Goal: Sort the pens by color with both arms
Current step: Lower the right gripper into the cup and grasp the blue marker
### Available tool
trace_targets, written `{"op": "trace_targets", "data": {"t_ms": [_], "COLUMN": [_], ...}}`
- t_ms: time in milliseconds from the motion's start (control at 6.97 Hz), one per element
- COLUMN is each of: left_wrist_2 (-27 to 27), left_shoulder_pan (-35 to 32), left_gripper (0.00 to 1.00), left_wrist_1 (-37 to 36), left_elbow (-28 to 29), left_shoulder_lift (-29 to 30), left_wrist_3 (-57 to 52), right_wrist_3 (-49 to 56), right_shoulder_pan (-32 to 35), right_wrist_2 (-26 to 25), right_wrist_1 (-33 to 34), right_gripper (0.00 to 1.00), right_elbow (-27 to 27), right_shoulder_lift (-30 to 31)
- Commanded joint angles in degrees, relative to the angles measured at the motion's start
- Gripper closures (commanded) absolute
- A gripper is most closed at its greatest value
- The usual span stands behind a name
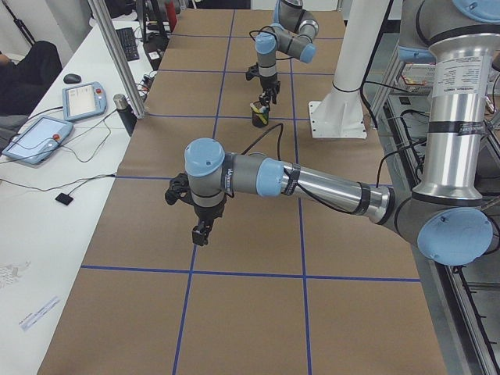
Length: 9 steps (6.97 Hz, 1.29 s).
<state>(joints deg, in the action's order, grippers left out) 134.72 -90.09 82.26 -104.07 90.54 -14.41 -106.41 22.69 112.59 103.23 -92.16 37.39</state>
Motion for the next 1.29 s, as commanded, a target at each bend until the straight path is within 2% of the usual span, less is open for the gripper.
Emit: {"op": "trace_targets", "data": {"t_ms": [0,718,1148], "left_wrist_2": [-0.1,-0.1,-0.1], "left_shoulder_pan": [0.0,0.0,0.0], "left_gripper": [0.01,0.01,0.01], "left_wrist_1": [0.0,0.0,0.0], "left_elbow": [0.0,0.0,0.1], "left_shoulder_lift": [0.0,0.0,-0.1], "left_wrist_3": [0.0,0.0,0.0], "right_wrist_3": [0.3,-0.2,-1.3], "right_shoulder_pan": [0.4,1.1,0.3], "right_wrist_2": [-0.1,-0.1,-0.1], "right_wrist_1": [-0.8,-0.8,-0.9], "right_gripper": [0.42,0.51,0.50], "right_elbow": [0.3,0.4,0.5], "right_shoulder_lift": [0.2,0.2,0.2]}}
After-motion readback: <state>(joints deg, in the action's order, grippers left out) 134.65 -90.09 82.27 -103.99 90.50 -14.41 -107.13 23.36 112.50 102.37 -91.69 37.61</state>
